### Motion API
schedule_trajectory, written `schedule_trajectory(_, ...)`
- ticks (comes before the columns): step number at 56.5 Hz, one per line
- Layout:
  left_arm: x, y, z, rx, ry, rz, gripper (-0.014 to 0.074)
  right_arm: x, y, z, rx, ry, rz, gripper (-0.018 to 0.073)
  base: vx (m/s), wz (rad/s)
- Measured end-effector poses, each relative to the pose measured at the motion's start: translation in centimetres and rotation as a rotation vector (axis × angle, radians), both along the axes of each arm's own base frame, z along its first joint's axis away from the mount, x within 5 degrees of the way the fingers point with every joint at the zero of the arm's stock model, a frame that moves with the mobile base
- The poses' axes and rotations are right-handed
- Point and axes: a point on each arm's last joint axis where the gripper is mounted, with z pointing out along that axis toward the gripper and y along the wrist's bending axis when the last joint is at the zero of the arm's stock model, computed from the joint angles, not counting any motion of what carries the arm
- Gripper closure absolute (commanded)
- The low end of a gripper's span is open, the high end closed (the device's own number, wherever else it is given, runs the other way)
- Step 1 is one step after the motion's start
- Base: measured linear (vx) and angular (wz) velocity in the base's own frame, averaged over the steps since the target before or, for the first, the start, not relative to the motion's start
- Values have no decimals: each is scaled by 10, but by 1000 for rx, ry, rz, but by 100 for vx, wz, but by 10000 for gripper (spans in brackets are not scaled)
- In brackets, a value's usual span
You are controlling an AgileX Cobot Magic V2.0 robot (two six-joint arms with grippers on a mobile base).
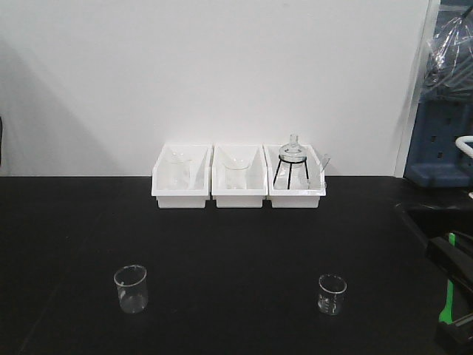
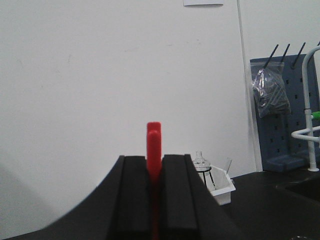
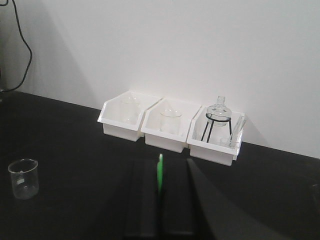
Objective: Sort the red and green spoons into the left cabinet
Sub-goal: 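Back the base away from the bench holding both spoons, then turn the base away from the bench toward the open floor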
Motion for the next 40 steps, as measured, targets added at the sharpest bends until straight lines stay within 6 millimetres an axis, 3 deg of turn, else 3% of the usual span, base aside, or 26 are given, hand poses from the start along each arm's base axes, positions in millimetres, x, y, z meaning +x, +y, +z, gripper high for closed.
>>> schedule_trajectory(40,0,0,0,0,0,0,566,0,0,0,0,0,0,565,-18,11)
